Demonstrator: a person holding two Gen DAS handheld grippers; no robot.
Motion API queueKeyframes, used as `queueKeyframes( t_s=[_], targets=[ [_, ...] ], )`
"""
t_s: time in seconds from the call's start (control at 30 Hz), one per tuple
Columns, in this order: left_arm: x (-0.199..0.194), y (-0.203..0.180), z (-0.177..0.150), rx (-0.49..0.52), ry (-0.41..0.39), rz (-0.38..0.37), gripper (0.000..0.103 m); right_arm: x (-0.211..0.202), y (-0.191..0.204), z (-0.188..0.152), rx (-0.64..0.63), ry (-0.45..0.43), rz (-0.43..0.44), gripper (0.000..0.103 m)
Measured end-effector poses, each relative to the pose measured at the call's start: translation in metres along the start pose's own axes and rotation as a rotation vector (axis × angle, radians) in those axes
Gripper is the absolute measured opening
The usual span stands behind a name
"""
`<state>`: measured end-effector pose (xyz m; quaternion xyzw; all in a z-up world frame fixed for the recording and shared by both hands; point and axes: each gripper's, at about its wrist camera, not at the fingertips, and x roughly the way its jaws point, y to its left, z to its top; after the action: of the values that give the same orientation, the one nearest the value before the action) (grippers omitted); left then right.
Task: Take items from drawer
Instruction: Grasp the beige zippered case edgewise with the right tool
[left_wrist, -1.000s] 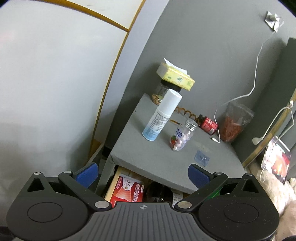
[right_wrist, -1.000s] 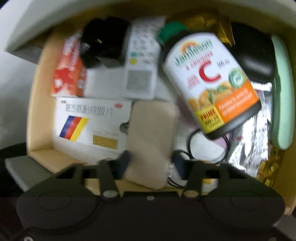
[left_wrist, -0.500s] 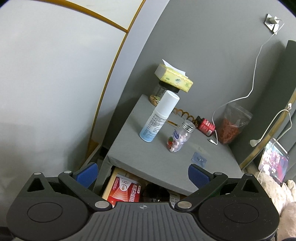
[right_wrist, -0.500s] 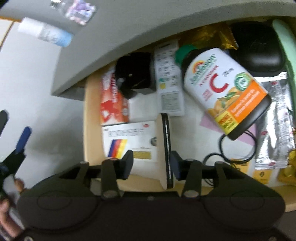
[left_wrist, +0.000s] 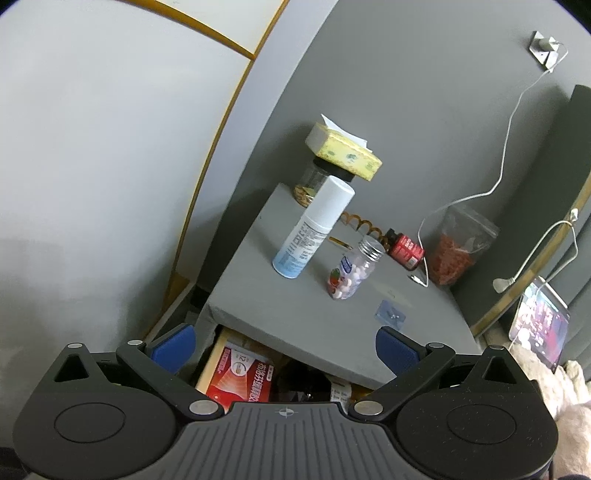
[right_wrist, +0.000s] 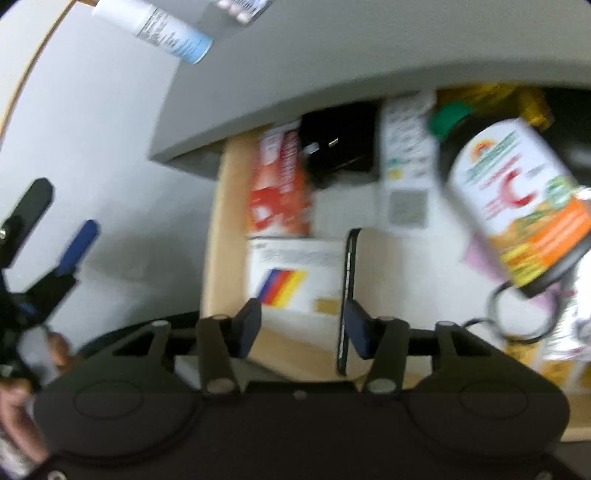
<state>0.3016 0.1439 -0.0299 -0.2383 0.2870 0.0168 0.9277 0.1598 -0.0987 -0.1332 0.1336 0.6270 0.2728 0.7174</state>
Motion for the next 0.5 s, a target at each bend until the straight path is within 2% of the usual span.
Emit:
queueKeyframes(
  t_s=[0.07,0.17,0.27,0.43,0.5],
  targets=[
    [-0.001,0.0,0.0,0.005,0.001,0.003,0.103,0.004,0.006,0.0,-0.049,-0.003,-0.076,0.047],
    [-0.002,0.001,0.0,0.004,-0.003,0.002,0.103,-0.002,0.009,-0.001,-0.053,-0.053,-0.117,0.047],
    [0.0,0.0,0.0,-0.003,0.001,-0.002,0.103,0.0,0.023,0.003,-0.099,-0.07,-0.239,0.055],
    [0.002,-0.005,-0.001,0.019,0.003,-0.005,0.103,0.04,0.045,-0.005,-0.158,0.028,-0.394,0.059],
    [0.001,-0.003,-0.001,0.011,0.003,-0.004,0.103,0.064,0.053,-0.011,-0.195,0.081,-0.451,0.072]
  ],
)
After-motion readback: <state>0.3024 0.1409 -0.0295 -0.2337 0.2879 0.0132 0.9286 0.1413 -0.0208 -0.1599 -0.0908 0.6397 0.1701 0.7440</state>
